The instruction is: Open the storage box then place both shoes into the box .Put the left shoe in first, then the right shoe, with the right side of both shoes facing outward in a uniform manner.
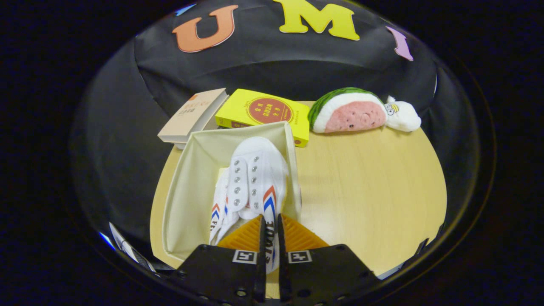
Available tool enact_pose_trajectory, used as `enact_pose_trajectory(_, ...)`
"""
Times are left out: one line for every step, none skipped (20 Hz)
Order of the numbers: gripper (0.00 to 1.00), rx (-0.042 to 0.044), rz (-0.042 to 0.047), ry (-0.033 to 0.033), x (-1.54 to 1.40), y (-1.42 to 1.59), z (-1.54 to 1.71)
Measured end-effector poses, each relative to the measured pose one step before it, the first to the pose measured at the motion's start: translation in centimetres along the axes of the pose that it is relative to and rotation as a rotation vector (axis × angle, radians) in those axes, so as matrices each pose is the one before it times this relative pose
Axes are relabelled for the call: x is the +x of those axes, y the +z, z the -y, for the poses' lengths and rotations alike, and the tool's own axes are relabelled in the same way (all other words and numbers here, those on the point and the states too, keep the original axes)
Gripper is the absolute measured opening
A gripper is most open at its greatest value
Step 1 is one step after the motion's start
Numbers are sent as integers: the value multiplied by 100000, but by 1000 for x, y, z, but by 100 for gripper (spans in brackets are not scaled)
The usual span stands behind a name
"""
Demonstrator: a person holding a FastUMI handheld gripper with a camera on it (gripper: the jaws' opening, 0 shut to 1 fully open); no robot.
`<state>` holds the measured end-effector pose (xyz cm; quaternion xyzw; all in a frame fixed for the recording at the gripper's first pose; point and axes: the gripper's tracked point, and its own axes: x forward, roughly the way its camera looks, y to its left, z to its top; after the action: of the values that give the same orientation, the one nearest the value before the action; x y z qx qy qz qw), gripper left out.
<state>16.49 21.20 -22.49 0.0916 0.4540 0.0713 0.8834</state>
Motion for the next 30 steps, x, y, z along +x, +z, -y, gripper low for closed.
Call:
enact_pose_trajectory(18, 199, 3176, 2226, -778, 382, -544)
enact_pose_trajectory(18, -2010, 5176, -172, -597, 771, 212)
enact_pose_trajectory(22, -3279, 3824, -555, -1117, 561, 147)
enact_pose_trajectory(29, -3058, 3658, -1041, -1084, 332, -5)
enact_pose_trajectory(41, -2078, 3307, 118, -1230, 377, -220)
enact_pose_trajectory(53, -1507, 2891, -345, -1187, 292, -118)
enact_pose_trajectory(63, -1292, 2661, 981, -1283, 239, -184)
enact_pose_trajectory(73, -1604, 2921, -278, -1201, 384, -66)
enact_pose_trajectory(83, -2183, 2984, -954, -1267, 457, 321)
enact_pose_trajectory(85, -2042, 3588, -1208, -1309, 491, 205)
enact_pose_trajectory(88, -1658, 3489, -1436, -1195, 594, 201)
enact_pose_trajectory(91, -835, 3530, -1094, -1235, 569, 282)
enact_pose_trajectory(94, -273, 3235, -1764, -998, 380, 304)
enact_pose_trajectory(96, 791, 2461, -1206, -1079, 268, 248)
enact_pose_trajectory(96, 702, 2502, -835, -1173, 122, 10)
enact_pose_trajectory(96, 561, 2794, -992, -1092, 257, 172)
enact_pose_trajectory(96, 717, 2592, -345, -854, 342, 132)
enact_pose_trajectory(96, 568, 2670, 86, -1061, 313, 93)
enact_pose_trajectory(96, 360, 2728, -823, -1120, 228, 443)
enact_pose_trajectory(96, 645, 4843, -1528, -1216, 651, 681)
enact_pose_trajectory(96, -251, 4268, 272, -836, 847, 403)
enact_pose_trajectory(96, -1669, 2576, 344, -774, 503, 242)
enact_pose_trajectory(96, -2115, 1055, 491, -594, 137, 373)
enact_pose_trajectory(96, -960, 509, 611, -695, 434, 211)
enact_pose_trajectory(96, -93, 429, -419, -405, 553, 503)
enact_pose_trajectory(96, 848, 683, -455, -494, 747, 541)
enact_pose_trajectory(96, 502, 1023, -161, -257, 728, 388)
enact_pose_trajectory(96, -259, 1048, -1056, -390, 807, 707)
enact_pose_trajectory(96, -811, 536, -802, -321, 609, 893)
enact_pose_trajectory(96, -806, 460, -1748, -367, 502, 943)
